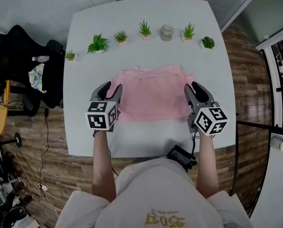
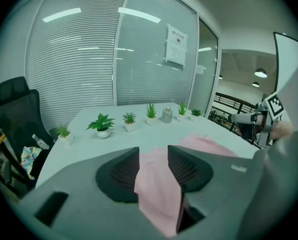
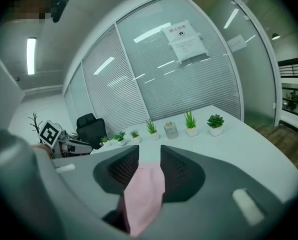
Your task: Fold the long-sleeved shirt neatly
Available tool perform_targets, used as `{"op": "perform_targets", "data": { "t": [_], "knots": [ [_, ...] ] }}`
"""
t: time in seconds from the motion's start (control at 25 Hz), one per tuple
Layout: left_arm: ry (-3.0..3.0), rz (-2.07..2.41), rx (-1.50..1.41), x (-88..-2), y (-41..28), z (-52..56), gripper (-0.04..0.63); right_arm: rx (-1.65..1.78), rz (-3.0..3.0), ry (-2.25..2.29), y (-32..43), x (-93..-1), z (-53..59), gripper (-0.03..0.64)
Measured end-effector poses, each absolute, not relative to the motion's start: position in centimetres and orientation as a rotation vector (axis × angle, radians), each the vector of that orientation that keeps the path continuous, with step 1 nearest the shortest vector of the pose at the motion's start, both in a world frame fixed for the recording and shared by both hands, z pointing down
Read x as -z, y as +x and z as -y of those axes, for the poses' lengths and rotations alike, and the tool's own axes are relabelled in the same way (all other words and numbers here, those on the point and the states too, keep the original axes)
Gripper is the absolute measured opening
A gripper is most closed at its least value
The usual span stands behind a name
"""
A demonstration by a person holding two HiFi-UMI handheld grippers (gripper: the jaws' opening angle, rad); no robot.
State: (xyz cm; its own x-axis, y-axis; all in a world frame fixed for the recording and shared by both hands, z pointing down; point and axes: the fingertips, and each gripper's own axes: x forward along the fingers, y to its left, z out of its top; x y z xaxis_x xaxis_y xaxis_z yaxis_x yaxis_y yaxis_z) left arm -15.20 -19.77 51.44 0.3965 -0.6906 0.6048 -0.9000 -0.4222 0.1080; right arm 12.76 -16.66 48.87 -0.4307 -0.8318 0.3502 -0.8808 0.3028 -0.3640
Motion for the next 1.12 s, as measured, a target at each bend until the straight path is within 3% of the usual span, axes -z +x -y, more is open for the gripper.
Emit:
{"op": "perform_targets", "data": {
  "t": [0.28, 0.56, 0.8, 1.12],
  "knots": [
    [2.297, 1.369, -0.614, -48.4, -14.9, 15.2, 0.176, -0.693, 2.520, 1.656, 11.8, -45.0, 12.3, 0.109],
    [2.368, 1.398, -0.471, -44.0, -14.2, 10.7, 0.119, -0.605, 2.569, 1.751, 12.0, -41.2, 8.0, 0.013],
    [2.398, 1.461, -0.360, -40.9, -14.3, 7.9, 0.009, -0.545, 2.611, 1.748, 11.2, -39.4, 4.8, 0.012],
    [2.415, 1.420, -0.325, -40.2, -13.8, 6.1, 0.008, -0.499, 2.602, 1.768, 10.9, -38.6, 3.5, 0.012]
  ]
}}
